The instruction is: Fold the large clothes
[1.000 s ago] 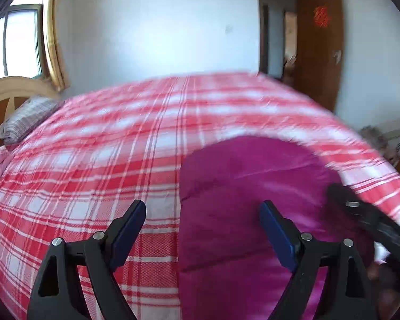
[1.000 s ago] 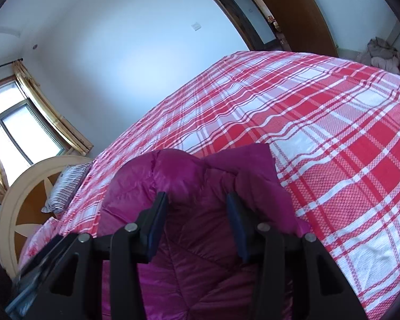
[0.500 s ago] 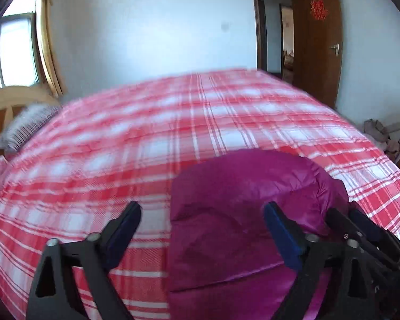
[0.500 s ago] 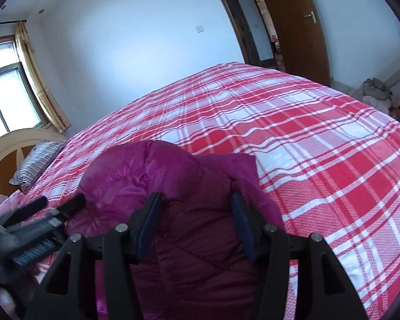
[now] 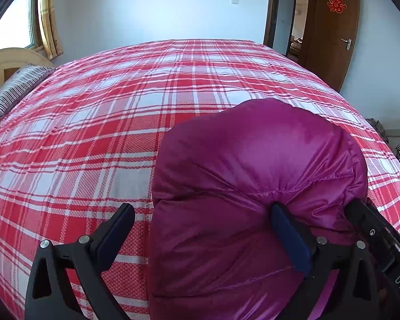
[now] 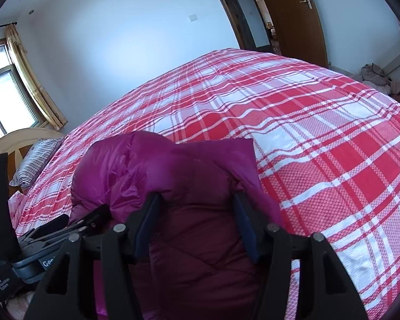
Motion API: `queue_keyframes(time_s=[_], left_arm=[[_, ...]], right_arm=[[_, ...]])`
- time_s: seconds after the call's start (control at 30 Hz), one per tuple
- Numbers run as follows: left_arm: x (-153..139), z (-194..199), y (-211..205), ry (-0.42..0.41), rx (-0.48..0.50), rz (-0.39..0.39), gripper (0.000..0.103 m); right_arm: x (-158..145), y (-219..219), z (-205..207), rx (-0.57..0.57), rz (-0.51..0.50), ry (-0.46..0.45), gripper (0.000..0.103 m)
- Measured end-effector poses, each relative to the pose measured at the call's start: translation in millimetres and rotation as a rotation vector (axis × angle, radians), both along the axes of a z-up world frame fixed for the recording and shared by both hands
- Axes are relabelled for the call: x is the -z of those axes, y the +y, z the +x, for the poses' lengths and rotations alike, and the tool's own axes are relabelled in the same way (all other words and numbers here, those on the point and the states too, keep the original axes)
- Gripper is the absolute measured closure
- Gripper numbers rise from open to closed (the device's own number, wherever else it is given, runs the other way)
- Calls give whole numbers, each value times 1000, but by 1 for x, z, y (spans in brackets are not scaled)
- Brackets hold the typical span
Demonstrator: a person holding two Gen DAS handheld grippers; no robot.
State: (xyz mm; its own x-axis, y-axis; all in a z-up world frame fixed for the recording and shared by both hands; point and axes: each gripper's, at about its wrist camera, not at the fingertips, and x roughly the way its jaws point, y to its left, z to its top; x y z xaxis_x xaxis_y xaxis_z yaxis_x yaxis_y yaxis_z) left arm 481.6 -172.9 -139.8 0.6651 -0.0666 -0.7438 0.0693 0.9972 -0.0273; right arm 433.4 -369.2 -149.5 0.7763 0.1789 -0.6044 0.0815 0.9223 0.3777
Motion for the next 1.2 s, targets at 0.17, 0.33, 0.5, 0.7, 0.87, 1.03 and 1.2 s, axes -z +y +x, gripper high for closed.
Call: queue_keyframes(time_s=[0.17,0.33,0.5,0.7,0.87,1.03,1.2], left_arm=[[6,3,4,19,2,-34,1],[8,4,5,29,1,-50,1],[10,6,6,39,3,-60,1],[11,6,6,40,2,-60,1],[13,7,7,47,2,-62,1],[15,10,7,65,2,-63,1],[17,11,8,74,1,-66,1]], right_arm=[[2,6,4,-18,-22,25,35],[3,11,6,-29,-48,38,31],[7,8,9,-32,-20,50,31],[11,3,10,-34,18,51,31],[12,3,9,-31,25,51,31],[14,3,12,-31,30,65,31],[16,2,14,-34,31,81,31]])
